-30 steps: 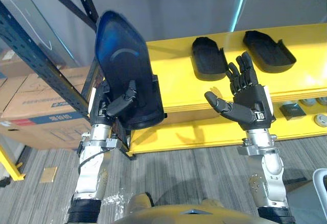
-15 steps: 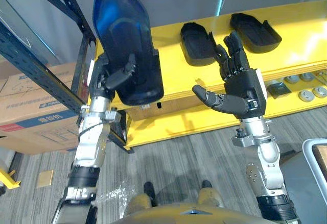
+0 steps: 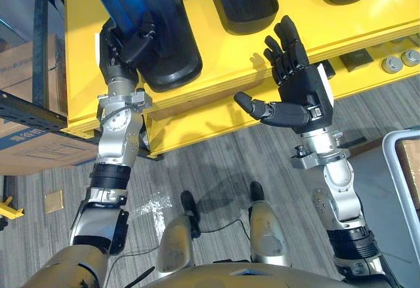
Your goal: Walk over and take three plastic housings, then place them on the shelf
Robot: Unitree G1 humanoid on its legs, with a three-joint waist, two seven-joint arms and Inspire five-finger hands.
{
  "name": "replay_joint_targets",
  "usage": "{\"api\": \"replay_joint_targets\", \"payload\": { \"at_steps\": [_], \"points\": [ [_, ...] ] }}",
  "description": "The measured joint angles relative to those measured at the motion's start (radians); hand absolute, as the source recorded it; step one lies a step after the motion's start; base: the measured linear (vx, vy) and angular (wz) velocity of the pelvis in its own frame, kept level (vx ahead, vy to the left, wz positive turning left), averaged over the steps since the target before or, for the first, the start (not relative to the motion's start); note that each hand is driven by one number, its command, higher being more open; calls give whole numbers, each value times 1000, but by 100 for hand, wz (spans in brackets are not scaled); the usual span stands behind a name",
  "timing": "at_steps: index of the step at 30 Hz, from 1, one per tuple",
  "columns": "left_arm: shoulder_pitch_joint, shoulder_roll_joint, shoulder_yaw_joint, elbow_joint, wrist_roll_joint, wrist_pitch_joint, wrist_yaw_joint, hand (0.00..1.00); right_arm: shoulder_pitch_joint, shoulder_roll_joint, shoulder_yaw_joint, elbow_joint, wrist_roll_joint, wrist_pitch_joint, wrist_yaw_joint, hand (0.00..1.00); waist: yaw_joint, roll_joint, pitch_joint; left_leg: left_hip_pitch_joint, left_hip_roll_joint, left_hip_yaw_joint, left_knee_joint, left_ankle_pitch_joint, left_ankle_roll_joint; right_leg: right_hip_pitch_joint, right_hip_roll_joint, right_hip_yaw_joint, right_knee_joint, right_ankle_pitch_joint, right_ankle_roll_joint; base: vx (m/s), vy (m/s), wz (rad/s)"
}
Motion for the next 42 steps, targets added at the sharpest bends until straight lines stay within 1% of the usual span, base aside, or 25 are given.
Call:
{"api": "replay_joint_targets", "payload": {
  "at_steps": [1,3,4,6,7,8,9,10,11,13,15,18,22,23,28,29,30,31,33,37,38,42],
  "points": [
    [-9,1,0,0,0,4,10,0,8,0,5,-19,2,3,0,100,1,0,0,-13,6,3,13,-7,-1,-13,2,1,8,-3,-2,-27,-34,-12],
    [-36,18,1,6,-1,12,47,0,14,0,29,-69,21,16,-1,100,0,-8,22,-31,21,15,54,-27,-2,-31,9,14,32,-7,0,-29,-21,-17],
    [-67,20,1,40,-1,16,70,0,33,0,41,-108,20,28,-1,100,1,-11,25,-48,34,31,86,-44,1,-47,10,25,52,-14,1,-32,2,-16],
    [-88,28,1,60,0,28,81,0,46,0,48,-123,19,30,-1,100,0,-17,29,-49,39,44,102,-60,-5,-51,9,30,64,-16,1,-19,18,-16],
    [-113,63,-1,83,9,56,91,0,63,-1,58,-130,19,31,0,100,-1,-26,34,-53,51,62,124,-75,-3,-52,9,36,65,-17,1,-13,27,-16],
    [-118,69,-2,85,14,63,94,0,65,-1,58,-130,19,31,0,100,-1,-28,34,-55,52,64,128,-78,-3,-53,9,37,65,-17,1,-28,32,-12],
    [-139,95,-10,92,26,86,101,0,75,-2,54,-132,19,31,-1,100,-4,-31,36,-68,60,79,137,-88,3,-61,9,37,65,-22,2,0,0,0],
    [-149,104,-11,93,30,98,102,0,79,-3,52,-132,19,31,-2,100,-5,-31,36,-71,67,93,140,-89,3,-66,9,36,65,-22,2,-9,-20,9],
    [-170,127,-12,95,34,120,104,0,89,-9,50,-132,19,31,-3,100,-5,-32,37,-83,80,119,149,-83,-3,-79,10,34,73,-22,2,11,-32,6],
    [-187,152,-13,115,36,130,104,0,90,-12,51,-132,19,34,-2,100,-3,-39,41,-83,83,125,155,-76,7,-85,10,36,83,-22,2,6,-16,2],
    [-214,181,-13,161,35,156,107,0,90,-12,44,-143,20,34,-3,100,-3,-40,41,-83,83,125,161,-76,8,-87,9,36,93,-22,2,0,0,0],
    [-217,210,-13,165,34,164,115,0,92,-11,43,-153,21,34,-7,100,-3,-40,42,-87,83,125,161,-76,8,-92,10,36,93,-23,4,0,0,0],
    [-251,213,-12,203,38,178,118,0,94,-11,47,-156,20,34,-19,100,-2,-40,42,-96,83,123,164,-76,8,-98,10,35,92,-23,4,0,0,0],
    [-268,214,-9,212,47,193,122,100,98,-11,48,-157,20,34,-23,100,-2,-40,42,-100,83,123,165,-75,8,-102,10,36,92,-23,4,0,0,0],
    [-325,236,-9,249,105,244,125,100,118,-11,58,-157,23,34,-30,100,-5,-41,42,-104,85,126,165,-74,10,-107,12,39,84,-23,4,1,-6,-2],
    [-332,249,-11,252,115,260,122,100,122,-11,58,-157,29,34,-31,100,-8,-41,42,-105,86,129,164,-74,10,-107,14,40,77,-22,5,4,-15,-8],
    [-332,251,-11,253,121,265,120,100,125,-11,57,-157,30,34,-32,100,-9,-41,42,-106,86,130,165,-74,10,-107,15,41,76,-22,6,9,-13,-5],
    [-334,252,-14,264,148,277,118,100,130,-11,58,-157,32,34,-37,100,-12,-41,42,-106,86,130,165,-74,10,-107,15,42,75,-21,6,0,0,0],
    [-337,253,-18,299,154,305,112,100,129,-11,59,-157,35,34,-43,100,-14,-41,42,-106,86,131,165,-74,10,-107,19,46,72,-20,7,0,0,0],
    [-363,265,-21,326,154,303,115,100,126,-11,75,-157,37,34,-48,100,-18,-41,42,-111,91,129,171,-73,11,-107,26,46,65,-18,9,9,-7,0],
    [-363,270,-21,327,154,302,126,100,129,-11,84,-157,37,34,-50,100,-25,-41,42,-112,94,128,175,-73,11,-107,27,46,65,-18,9,32,-24,-1],
    [-363,272,-22,328,155,303,175,100,130,-8,102,-157,38,33,-54,100,-31,-48,46,-107,97,129,175,-73,11,-105,30,49,68,-17,10,19,-18,-2]
  ]
}}
